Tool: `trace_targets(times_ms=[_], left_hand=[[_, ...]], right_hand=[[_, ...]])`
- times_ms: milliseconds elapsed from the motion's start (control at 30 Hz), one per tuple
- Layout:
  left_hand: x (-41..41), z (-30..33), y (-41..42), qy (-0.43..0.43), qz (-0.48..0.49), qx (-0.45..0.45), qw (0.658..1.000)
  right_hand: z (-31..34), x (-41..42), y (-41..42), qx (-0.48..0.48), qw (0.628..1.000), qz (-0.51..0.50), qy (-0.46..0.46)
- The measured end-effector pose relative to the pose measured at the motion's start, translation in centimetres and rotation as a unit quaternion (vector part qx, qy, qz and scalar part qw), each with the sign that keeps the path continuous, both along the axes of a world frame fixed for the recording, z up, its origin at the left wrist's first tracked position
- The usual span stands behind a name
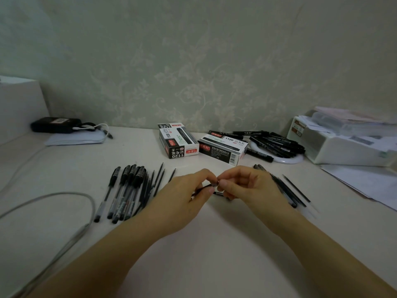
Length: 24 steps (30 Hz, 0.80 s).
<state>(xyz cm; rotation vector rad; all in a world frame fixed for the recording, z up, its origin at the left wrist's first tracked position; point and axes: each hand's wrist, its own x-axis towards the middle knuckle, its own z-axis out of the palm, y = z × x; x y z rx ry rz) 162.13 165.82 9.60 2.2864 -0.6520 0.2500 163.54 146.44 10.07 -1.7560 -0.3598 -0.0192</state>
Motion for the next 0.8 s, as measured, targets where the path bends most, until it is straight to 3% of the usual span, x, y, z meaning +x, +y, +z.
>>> trace_targets(times_ms=[367, 600, 800], left_hand=[[0.20, 0.21, -0.01, -0.036, 0.006, 0.039, 0.999], [0.03, 0.07, -0.49, -0.036, 0.019, -0.009, 0.999], [0.12, 0.17, -0.29, 0.024, 0.008, -0.052, 0.998]], right_hand=[[-0.58, 0.27, -0.26, -0.010, 0.999, 0.014, 0.029], [-0.87, 0.32, 0.26, -0.042, 0.999, -0.015, -0.017], [-0.62, 0.43, -0.37, 0.003, 0.999, 0.037, -0.023]])
